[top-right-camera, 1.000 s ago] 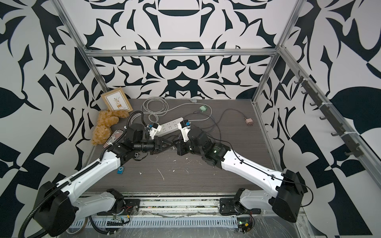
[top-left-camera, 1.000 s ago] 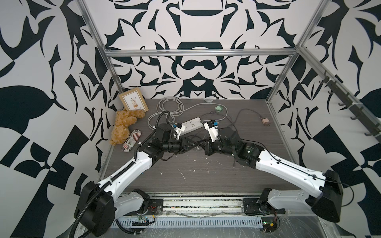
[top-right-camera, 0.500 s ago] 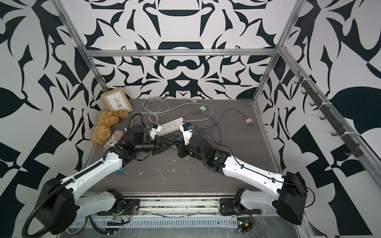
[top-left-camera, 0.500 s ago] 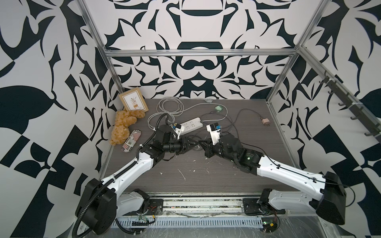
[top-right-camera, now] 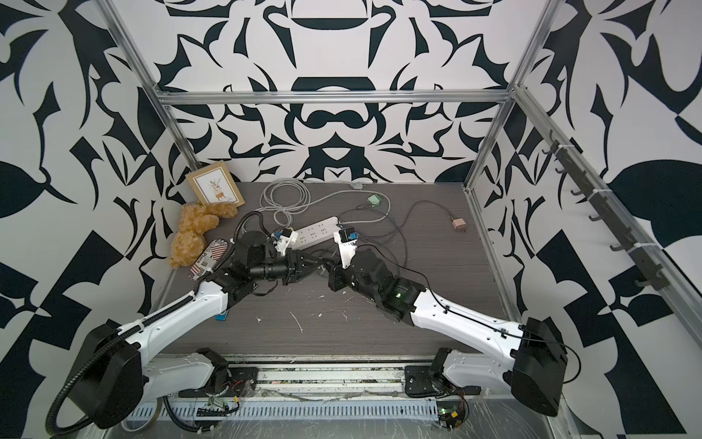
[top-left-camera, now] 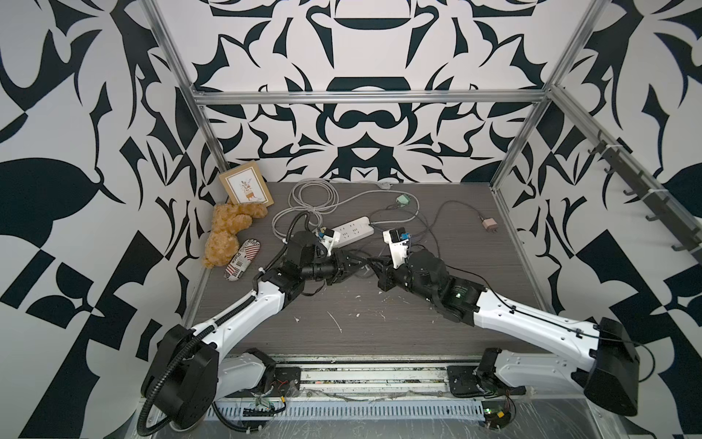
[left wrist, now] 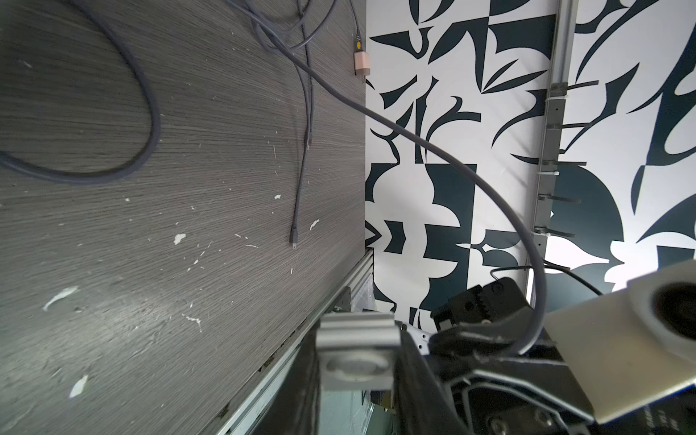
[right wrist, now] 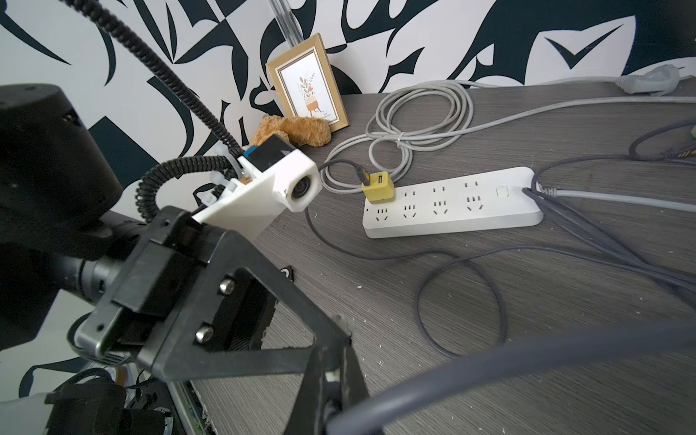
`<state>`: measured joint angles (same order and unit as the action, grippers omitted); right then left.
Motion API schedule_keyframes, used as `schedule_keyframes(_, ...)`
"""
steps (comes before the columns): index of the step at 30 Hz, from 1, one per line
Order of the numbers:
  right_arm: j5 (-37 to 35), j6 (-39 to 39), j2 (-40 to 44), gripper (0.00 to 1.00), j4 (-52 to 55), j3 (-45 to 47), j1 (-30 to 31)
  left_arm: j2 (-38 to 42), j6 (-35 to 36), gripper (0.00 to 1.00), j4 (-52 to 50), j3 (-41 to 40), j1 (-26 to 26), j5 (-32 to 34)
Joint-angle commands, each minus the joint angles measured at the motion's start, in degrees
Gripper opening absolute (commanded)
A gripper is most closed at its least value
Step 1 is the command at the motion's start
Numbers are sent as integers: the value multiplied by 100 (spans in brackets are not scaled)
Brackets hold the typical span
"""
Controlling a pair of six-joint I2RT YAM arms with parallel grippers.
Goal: Charge mp3
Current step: Insert the charging cable into the MP3 player.
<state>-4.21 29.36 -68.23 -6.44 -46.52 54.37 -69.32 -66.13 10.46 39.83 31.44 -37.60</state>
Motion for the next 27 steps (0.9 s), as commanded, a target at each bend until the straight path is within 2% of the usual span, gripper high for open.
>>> schedule_keyframes(1,671,58,-468,0,955,165,196,133,-172,0,1418,256,46,-310)
schedule_keyframes(8,864,130,-727,0,860,141,197,116,-176,0,1489,344,46,-352)
schedule_keyframes(12,733,140,-630,0,1162,-209,164,159,-110,0,1250,224,46,-367)
schedule_keyframes(13,671,204,-556,6,1377,-443,137,185,-98,0,1139,154,44,-325)
schedule_keyframes(15,684,407,-410,29,2110,-1129,65,241,16,0,772,-1,46,-229)
schedule_keyframes(18,780,638,-215,50,3021,-1974,56,297,163,0,319,-358,35,16)
schedule_keyframes(20,822,881,-65,57,3488,-2219,52,233,274,0,-76,-509,-17,111)
schedule_keyframes(24,1217,1483,325,60,4017,-2241,-4,37,403,0,-659,-646,-164,194)
schedule_keyframes(26,1435,1827,556,63,4140,-2175,-21,-20,631,0,-1410,-462,-208,364)
schedule_keyframes(27,1537,1984,681,68,4188,-2128,-30,-45,818,0,-1913,-290,-225,466)
